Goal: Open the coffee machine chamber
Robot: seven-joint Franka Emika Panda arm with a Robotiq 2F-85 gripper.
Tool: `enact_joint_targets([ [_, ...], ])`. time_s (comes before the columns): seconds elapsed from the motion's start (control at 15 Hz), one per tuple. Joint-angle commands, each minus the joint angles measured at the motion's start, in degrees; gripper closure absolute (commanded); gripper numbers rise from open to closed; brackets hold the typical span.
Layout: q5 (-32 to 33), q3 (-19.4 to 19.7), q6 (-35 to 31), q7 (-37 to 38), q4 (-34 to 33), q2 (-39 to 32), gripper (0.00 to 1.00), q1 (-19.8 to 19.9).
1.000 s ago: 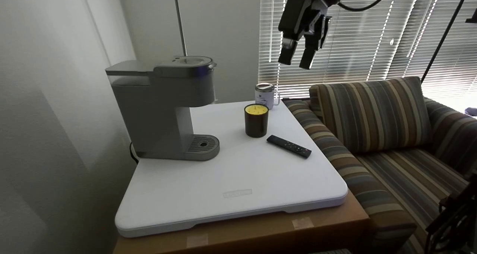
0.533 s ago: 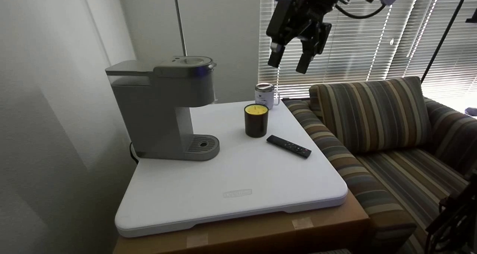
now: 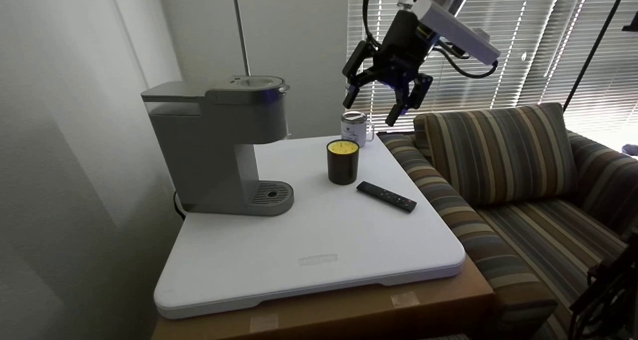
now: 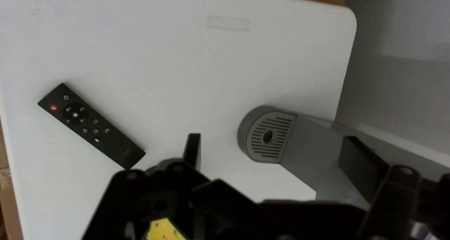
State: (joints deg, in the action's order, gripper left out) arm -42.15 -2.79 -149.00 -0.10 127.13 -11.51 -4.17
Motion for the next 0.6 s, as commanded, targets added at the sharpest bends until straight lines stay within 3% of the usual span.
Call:
enact_joint_targets([
  [0.0, -7.64, -1.91, -5.71, -0.92, -4.35, -3.51, 0.0, 1.77],
  [0.2, -10.45, -1.74, -9.14, -1.99, -8.23, -6.44, 0.0, 0.47],
  [0.53, -8.61, -1.57, -10.77, -0.72, -14.43, -12.01, 0.0, -0.29],
])
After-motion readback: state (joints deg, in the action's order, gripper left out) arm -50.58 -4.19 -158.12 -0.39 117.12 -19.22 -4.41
